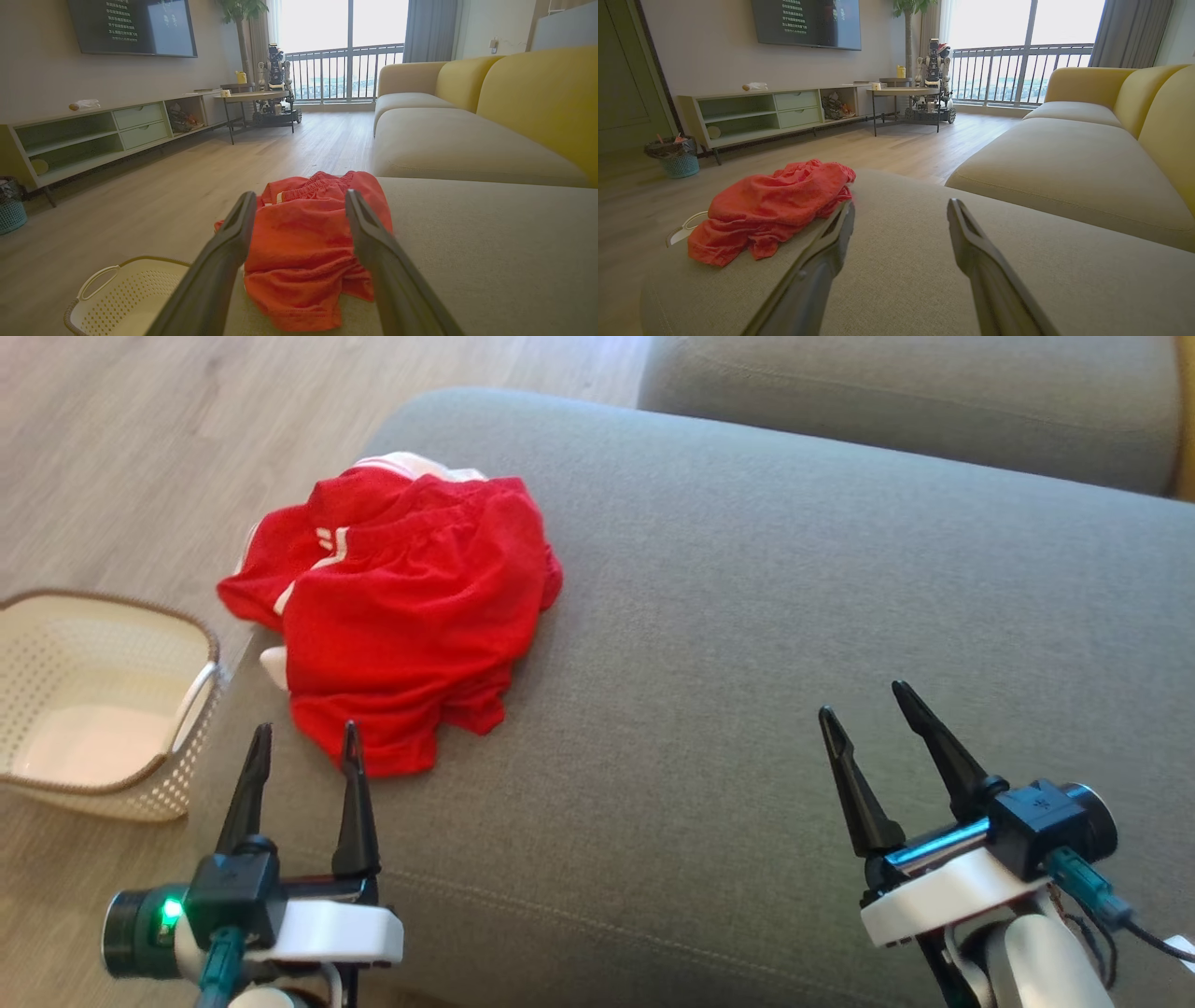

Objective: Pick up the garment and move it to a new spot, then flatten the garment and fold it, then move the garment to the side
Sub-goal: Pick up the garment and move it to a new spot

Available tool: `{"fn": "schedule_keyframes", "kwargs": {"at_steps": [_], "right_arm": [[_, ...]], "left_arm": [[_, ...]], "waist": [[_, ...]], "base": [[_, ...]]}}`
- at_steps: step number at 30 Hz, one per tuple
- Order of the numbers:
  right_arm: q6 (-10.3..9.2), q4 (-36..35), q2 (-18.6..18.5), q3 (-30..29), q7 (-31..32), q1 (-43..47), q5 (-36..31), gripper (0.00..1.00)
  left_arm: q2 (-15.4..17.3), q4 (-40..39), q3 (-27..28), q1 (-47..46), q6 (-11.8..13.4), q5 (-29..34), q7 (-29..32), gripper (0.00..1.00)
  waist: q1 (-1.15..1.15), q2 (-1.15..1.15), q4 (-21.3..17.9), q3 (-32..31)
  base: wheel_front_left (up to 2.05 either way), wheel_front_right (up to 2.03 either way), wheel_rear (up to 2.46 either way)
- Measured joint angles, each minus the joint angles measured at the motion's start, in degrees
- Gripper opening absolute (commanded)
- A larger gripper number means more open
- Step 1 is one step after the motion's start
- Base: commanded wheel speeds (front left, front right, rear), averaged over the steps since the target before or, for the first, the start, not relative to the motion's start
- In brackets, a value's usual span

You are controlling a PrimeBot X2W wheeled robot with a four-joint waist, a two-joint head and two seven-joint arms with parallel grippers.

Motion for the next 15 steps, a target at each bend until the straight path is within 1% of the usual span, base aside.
{"fn": "schedule_keyframes", "kwargs": {"at_steps": [5,7,9,15], "right_arm": [[0.0,-0.01,0.0,0.01,0.0,-0.14,-0.43,1.0],[0.0,-0.02,0.0,0.05,0.0,-0.23,-0.86,1.0],[0.0,-0.02,0.0,0.08,0.0,-0.29,-1.38,1.0],[0.0,-0.13,-0.01,-0.04,0.0,-2.42,-3.14,1.0]], "left_arm": [[-0.18,-0.29,0.16,-0.68,-0.3,0.01,0.0,1.0],[-0.1,-0.46,0.23,-2.14,-1.05,0.6,0.0,1.0],[0.04,-0.82,0.55,-4.52,-1.24,0.75,0.0,1.0],[2.36,0.09,3.37,-16.31,-5.23,-0.08,-0.44,1.0]], "waist": [[0.0,0.0,0.61,1.25],[0.0,0.0,0.73,2.05],[0.0,0.0,0.74,2.95],[0.0,0.0,0.27,6.5]], "base": [[0.0,0.0,0.0],[0.0,0.0,0.0],[0.0,0.0,0.0],[0.0,0.0,0.0]]}}
